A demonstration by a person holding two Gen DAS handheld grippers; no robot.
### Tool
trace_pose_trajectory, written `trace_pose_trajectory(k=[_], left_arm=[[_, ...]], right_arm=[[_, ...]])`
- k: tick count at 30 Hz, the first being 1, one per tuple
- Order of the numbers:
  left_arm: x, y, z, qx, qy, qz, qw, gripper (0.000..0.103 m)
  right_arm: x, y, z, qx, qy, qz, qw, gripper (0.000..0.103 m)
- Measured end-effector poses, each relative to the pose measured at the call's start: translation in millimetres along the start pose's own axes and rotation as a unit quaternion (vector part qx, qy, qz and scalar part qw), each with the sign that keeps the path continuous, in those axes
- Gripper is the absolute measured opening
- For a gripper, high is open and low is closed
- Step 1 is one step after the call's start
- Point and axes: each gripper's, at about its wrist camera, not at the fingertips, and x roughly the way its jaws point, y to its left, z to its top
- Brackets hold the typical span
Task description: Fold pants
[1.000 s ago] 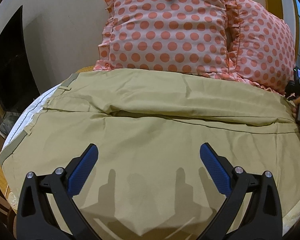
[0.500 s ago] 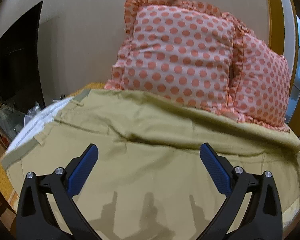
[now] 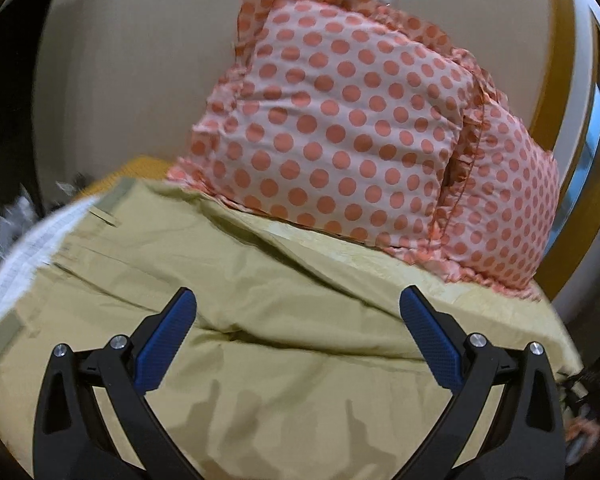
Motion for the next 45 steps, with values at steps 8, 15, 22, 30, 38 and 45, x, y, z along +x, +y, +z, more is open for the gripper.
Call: trace_pose_trajectory(k=[8,15,22,30,38,45], left_arm=[[97.2,26.9,31.6,-0.115,0.093,-0.003,0.9890,0.090],[162.9,55.5,39.4,-0.185,0.137,0.006,0.9732,0.005],[12.0,48.8,12.2,-0.147,0.026,-0.040,0.9880,0.005],[-92.7,58.8,-104.7,-0.137,0.034,-0.003,0.9900,0.005],[-98.0,62.4,-151.8,-0.152,0.045,0.015,0.9873,0.013],[-136.6,71.9,-153.9,-0.161,-0.007,0.045,0.9859,0.056]], right_arm=[[-50.6,9.9,9.7,-0.025,-0.079,0.085,0.993,0.002],[-47.6,11.0,14.4,-0.020,-0.074,0.088,0.993,0.002],[-72.9,22.3,21.0,-0.056,-0.107,0.072,0.990,0.002],[-82.4,-20.2,4.2,-0.027,-0.094,0.020,0.995,0.002],[-91.8,-26.8,-6.6,-0.055,-0.093,-0.063,0.992,0.024],[-110.0,-54.1,-12.7,-0.029,-0.137,-0.112,0.984,0.062]])
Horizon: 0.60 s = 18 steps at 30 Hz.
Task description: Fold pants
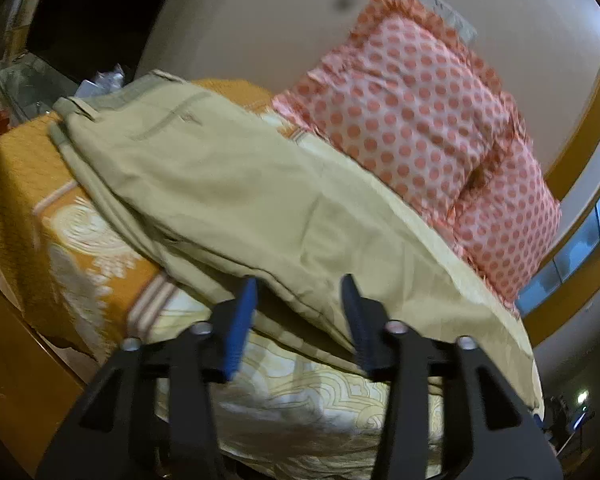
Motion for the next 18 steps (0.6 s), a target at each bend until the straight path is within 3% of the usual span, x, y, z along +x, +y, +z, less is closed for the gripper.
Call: trace_pose_trajectory(k=[3,7,9,13,14,15,18], left_arm=[[-16.5,8.6,8.3,-0.010,-0.041,0.017,0.9989,0.063],[-20.9,16.4,14.1,-0.020,-0.054,0.025,0.9980,0.068],[-18.4,19.3,14.0,-0.023,-0.051,0.029,0.9980,0.068],[-12.9,23.2,13.4,-0.027,-0.044,0.035,0.9980,0.070],[-11.5,24.5,13.7,-0.028,-0.043,0.035,0.9981,0.071],[-10.3,26.1,14.2,-0.030,-0.041,0.034,0.9981,0.072],[-8.2,32.3,15.6,-0.035,-0.036,0.028,0.9983,0.075]], right_arm=[[4.6,6.6,-4.6,-0.021,0.002,0.012,1.000,0.056],[11.5,22.4,-18.8,-0.073,-0.012,0.026,0.997,0.052],[15.4,21.7,-23.0,-0.078,-0.011,0.045,0.996,0.036],[18.9,25.2,-25.2,-0.130,-0.046,0.007,0.990,0.028],[20.8,24.6,-22.4,-0.141,-0.051,-0.009,0.989,0.010],[24.4,23.4,-18.2,-0.144,-0.041,0.000,0.989,0.003],[26.1,32.7,-8.2,-0.143,-0.028,0.037,0.989,0.003]])
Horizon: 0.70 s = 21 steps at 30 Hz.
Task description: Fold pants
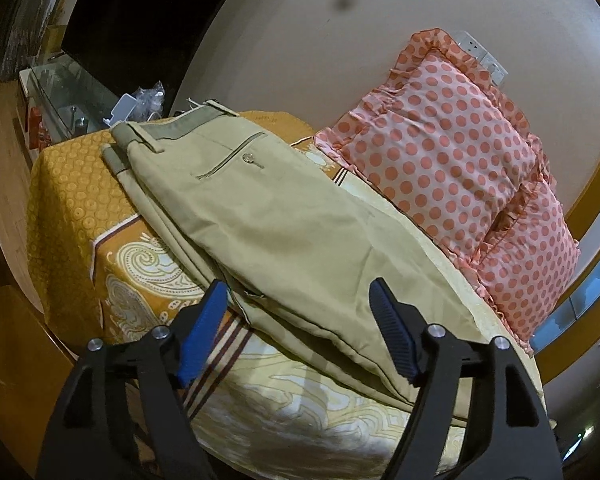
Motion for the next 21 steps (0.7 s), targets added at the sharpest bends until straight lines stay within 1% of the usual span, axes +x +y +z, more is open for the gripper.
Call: trace_pose_trajectory(k=[1,4,5,7,9,10,11,13,14,15,16,17,18,19,20,21], left_arm=[[0.9,2.1,0.2,-0.002,0.002,-0.002,1.0000,0.076],[5.2,7.0,0.7,-0.011,0.012,-0.010,0.9998,0.077],[7.0,8.7,0.8,-0.015,0.016,-0.013,0.9997,0.078],[9.9,12.5,1.1,-0.023,0.022,-0.018,0.9993,0.078],[11.5,16.9,1.0,-0.032,0.025,-0.022,0.9990,0.079],[12.7,19.0,1.2,-0.038,0.027,-0.025,0.9986,0.080],[13.7,20.5,1.6,-0.043,0.027,-0.028,0.9983,0.080],[14.9,22.0,2.9,-0.048,0.028,-0.032,0.9980,0.080],[15.5,22.4,4.3,-0.047,0.027,-0.033,0.9980,0.081],[15.8,22.5,5.1,-0.046,0.027,-0.033,0.9980,0.081],[16.3,22.9,6.9,-0.046,0.025,-0.034,0.9980,0.082],[16.6,23.6,8.0,-0.047,0.024,-0.034,0.9980,0.083],[17.6,25.2,9.8,-0.050,0.023,-0.033,0.9979,0.084],[18.4,27.5,11.2,-0.053,0.024,-0.032,0.9978,0.084],[19.6,29.4,12.8,-0.056,0.026,-0.030,0.9976,0.084],[21.2,32.6,14.9,-0.062,0.026,-0.029,0.9973,0.084]], right_arm=[[-0.7,7.5,3.1,-0.010,-0.002,0.008,1.000,0.003],[-3.3,52.8,15.0,-0.046,-0.001,0.063,0.997,0.003],[-5.9,80.3,18.6,-0.060,0.000,0.103,0.993,0.003],[-11.7,121.4,18.1,-0.084,0.006,0.158,0.984,0.003],[-15.4,180.3,8.1,-0.113,0.029,0.234,0.965,0.003],[-17.0,216.7,-3.3,-0.131,0.050,0.278,0.950,0.003],[-18.6,240.2,-12.2,-0.144,0.065,0.304,0.939,0.003],[-22.5,294.2,-42.1,-0.172,0.106,0.360,0.911,0.003],[-22.7,323.8,-63.9,-0.188,0.137,0.389,0.891,0.003],[-22.6,347.5,-85.4,-0.205,0.167,0.406,0.875,0.003],[-22.7,367.4,-106.9,-0.227,0.196,0.413,0.860,0.003],[-23.1,388.0,-135.0,-0.258,0.231,0.417,0.840,0.004],[-23.9,401.7,-158.1,-0.288,0.261,0.414,0.823,0.004],[-24.4,409.8,-176.1,-0.311,0.284,0.409,0.809,0.007],[-25.4,413.5,-192.9,-0.327,0.308,0.402,0.798,0.019],[-26.9,412.3,-200.2,-0.332,0.320,0.395,0.795,0.027]])
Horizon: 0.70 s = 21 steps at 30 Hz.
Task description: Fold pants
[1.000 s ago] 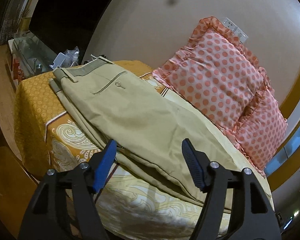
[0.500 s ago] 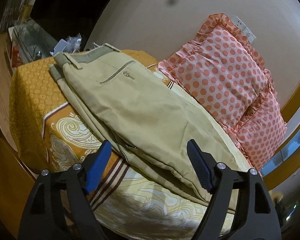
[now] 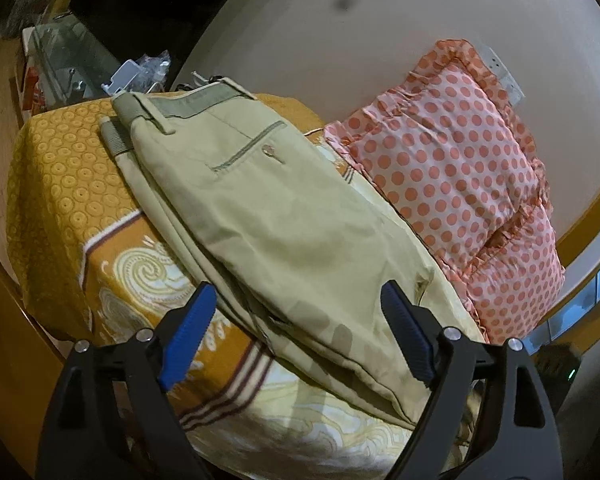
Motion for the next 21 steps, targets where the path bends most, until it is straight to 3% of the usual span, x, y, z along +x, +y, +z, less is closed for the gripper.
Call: trace_pose_trajectory(k=[2,3,7,13,14,16,17,18,21], left_arm=[[0.6,2.6,4.1,-0.005,-0.006,0.004,1.0000,0.085],[1.0,3.7,5.9,-0.006,-0.008,0.007,0.9999,0.085],[5.1,12.0,18.9,-0.027,-0.016,0.016,0.9994,0.085],[15.1,27.4,44.0,-0.082,-0.023,0.020,0.9962,0.083],[16.8,29.7,47.3,-0.088,-0.025,0.024,0.9955,0.077],[20.0,35.5,53.8,-0.102,-0.026,0.053,0.9931,0.044],[21.2,36.3,56.6,-0.102,-0.023,0.055,0.9930,0.013],[21.1,34.7,60.6,-0.095,-0.021,0.053,0.9939,0.012],[9.5,-6.0,70.6,-0.010,-0.042,0.058,0.9974,0.008]], right_arm=[[-10.1,-2.0,-7.6,0.014,-0.013,0.013,1.000,0.071],[-22.3,-5.1,-10.0,0.024,-0.033,0.015,0.999,0.078],[-64.5,-17.5,-13.6,0.053,-0.087,0.019,0.995,0.080],[-87.1,-30.6,-17.1,0.086,-0.113,0.044,0.989,0.081],[-88.5,-30.9,-20.0,0.087,-0.115,0.047,0.988,0.081],[-90.8,-31.9,-23.7,0.089,-0.116,0.053,0.988,0.081],[-89.4,-31.5,-22.0,0.090,-0.116,0.053,0.988,0.081],[-92.2,-32.5,-23.9,0.092,-0.117,0.052,0.987,0.081],[-105.9,-48.9,-20.4,0.105,-0.138,0.035,0.984,0.082]])
